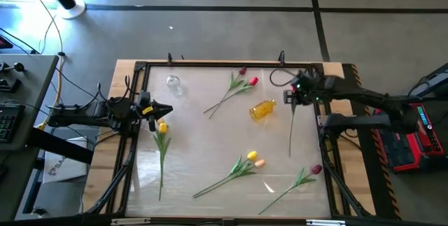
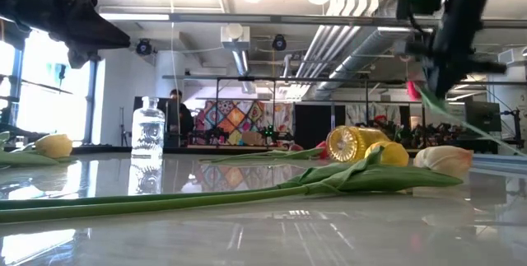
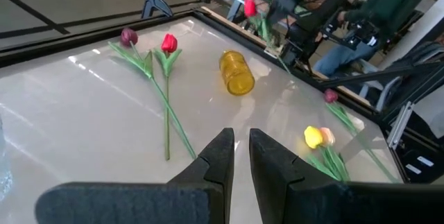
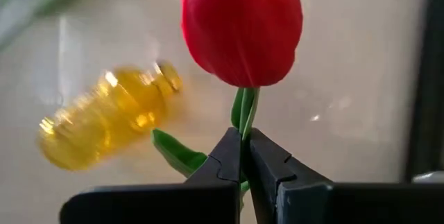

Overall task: Sort flowers into vase by color
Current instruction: Put the bottom red tulip into the yellow vase, then adjust the yellow vase on the table

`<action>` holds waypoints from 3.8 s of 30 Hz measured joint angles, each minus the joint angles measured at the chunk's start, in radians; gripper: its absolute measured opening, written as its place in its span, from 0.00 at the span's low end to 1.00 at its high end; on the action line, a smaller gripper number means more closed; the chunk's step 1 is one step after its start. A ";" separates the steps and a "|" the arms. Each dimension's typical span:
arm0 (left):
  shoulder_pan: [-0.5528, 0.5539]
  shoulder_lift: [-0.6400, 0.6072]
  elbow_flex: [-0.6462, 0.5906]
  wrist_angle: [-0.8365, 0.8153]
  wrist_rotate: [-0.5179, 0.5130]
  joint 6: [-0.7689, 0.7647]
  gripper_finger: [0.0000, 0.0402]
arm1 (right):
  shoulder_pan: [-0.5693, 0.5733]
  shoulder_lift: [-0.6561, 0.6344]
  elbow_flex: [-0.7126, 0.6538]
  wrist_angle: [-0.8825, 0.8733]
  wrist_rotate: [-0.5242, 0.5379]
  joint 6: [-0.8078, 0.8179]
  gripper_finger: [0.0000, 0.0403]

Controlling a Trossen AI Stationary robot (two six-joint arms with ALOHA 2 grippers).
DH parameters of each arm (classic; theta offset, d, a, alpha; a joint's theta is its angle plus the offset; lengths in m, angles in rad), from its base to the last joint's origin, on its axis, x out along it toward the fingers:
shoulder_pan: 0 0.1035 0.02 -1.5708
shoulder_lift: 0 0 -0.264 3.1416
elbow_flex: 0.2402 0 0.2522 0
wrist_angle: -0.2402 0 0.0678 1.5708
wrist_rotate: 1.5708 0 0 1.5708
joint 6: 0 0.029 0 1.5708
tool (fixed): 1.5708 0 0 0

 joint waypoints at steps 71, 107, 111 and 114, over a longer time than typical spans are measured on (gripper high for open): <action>0.000 0.001 0.000 -0.085 0.046 0.053 0.09 | 0.215 0.292 -0.228 0.831 0.132 0.896 0.91; 0.000 0.001 0.000 -0.092 0.006 0.055 0.09 | 0.123 0.402 -0.221 0.887 0.080 0.578 0.67; 0.000 0.001 0.000 -0.092 -0.010 0.086 0.09 | 0.121 0.359 -0.196 0.839 0.256 0.472 0.67; 0.000 0.001 0.000 -0.092 -0.016 0.090 0.09 | 0.121 0.335 -0.170 0.787 0.357 0.391 0.67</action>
